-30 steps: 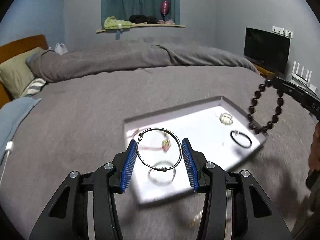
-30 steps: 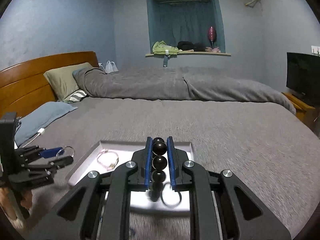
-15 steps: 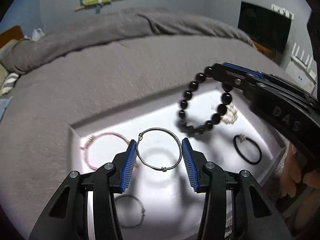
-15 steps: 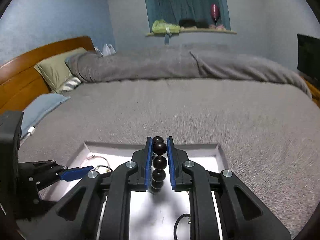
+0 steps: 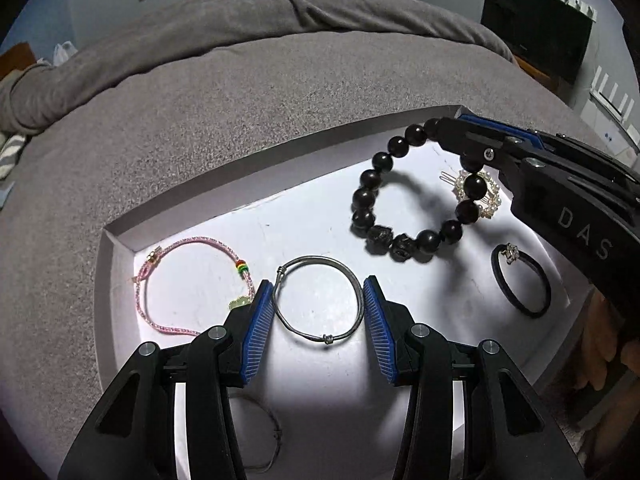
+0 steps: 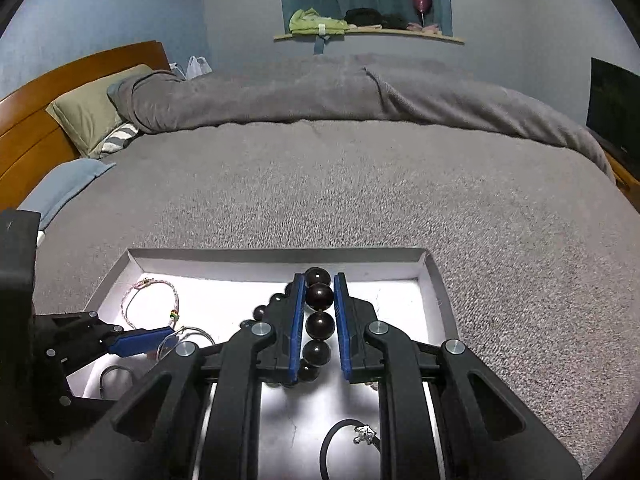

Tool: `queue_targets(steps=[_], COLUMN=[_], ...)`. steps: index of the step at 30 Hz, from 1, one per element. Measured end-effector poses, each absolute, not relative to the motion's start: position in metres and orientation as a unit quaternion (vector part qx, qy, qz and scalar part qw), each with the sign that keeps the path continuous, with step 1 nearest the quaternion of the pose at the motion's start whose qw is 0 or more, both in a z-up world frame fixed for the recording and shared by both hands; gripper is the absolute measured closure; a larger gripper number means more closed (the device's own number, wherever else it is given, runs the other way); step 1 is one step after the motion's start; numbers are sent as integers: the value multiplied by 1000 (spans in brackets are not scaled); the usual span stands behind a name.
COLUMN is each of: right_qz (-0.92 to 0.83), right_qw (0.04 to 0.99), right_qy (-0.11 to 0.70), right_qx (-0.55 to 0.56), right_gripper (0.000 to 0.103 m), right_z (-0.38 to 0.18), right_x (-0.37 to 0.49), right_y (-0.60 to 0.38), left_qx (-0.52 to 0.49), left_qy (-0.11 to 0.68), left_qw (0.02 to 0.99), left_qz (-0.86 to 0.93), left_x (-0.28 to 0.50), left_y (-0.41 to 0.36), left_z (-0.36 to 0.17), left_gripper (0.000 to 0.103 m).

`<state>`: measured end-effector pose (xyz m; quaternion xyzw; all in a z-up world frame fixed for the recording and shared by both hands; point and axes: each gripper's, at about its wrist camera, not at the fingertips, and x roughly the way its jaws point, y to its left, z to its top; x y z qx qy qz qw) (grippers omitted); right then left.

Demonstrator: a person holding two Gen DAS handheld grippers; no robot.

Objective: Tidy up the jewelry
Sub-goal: 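Carry both into the tray and open both tools to release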

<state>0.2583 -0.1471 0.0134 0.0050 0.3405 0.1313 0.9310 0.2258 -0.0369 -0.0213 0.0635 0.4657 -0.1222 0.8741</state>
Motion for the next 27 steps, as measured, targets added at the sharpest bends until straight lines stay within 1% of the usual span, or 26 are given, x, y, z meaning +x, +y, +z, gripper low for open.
queue_targets(steps=[1,3,7,9,11,13,14,15,19,21,23,25,26,27], right_qz=[131,132,130,127,121,117,117,116,107,99,88,87,87,86], right_qw=[931,931,934,936,938,940,941,943,944,945,946,947,948,949], right_qy=[340,339,333,329,325,320,316,312,309,310,307,304,301,296], right_qx=[7,10,12,17,19,25,28,30,37,44,51,58,61,64], right_gripper=[88,88,87,76,76,72,65,60,56,50,48,44,38,32], right_z=[13,14,16,18,20,23,26,28,35,39,44,49,52,55], right_x=[258,258,255,254,249,247,245,244,238,234,228,220,216,209], right_y=[-147,-149,-150,-153,-157,-162,-163,-164,-168,-174,-181,-185,-187,-188], left_qx=[63,64,65,65,62,62,61,61,59,53,49,45,43,39], left_qy=[465,458,454,451,445,434,428,422,409,402,398,396,395,393], left_qw=[875,878,880,882,885,890,892,895,902,905,909,911,912,914], left_qz=[-123,-123,-122,-123,-124,-126,-129,-131,-128,-125,-114,-105,-99,-92], left_x=[226,225,222,221,218,212,208,205,198,194,192,188,185,183], left_y=[-37,-37,-37,-36,-36,-36,-35,-35,-33,-29,-23,-18,-14,-10], left_z=[-21,-19,-17,-16,-13,-8,-5,-2,9,13,17,19,20,21], left_gripper=[53,45,45,44,43,37,31,30,29,29,28,27,27,23])
